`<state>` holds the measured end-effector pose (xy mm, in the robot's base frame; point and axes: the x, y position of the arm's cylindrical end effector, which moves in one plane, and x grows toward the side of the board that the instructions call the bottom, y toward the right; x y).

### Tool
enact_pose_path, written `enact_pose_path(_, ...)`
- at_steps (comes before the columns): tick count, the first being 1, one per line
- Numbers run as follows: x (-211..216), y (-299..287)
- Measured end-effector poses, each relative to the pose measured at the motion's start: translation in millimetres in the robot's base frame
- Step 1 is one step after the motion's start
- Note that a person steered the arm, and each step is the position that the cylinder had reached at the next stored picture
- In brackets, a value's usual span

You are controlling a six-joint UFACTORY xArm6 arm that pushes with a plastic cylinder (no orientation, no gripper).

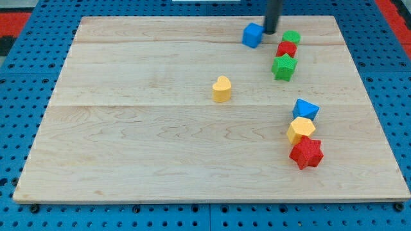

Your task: Make a triangle of blocks out of green circle blue cube and yellow heart

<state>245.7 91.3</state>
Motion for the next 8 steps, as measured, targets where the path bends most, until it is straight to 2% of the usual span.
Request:
enact_pose_path(1,3,-9)
enact_pose_path(2,-15,64)
enact_pose_path(3,-1,125)
enact_pose_path(4,18,91)
enact_pose_path(5,28,1)
enact_pose_path(6,45,-2)
enact_pose_path(7,11,14)
enact_pose_path(8,-2,-31)
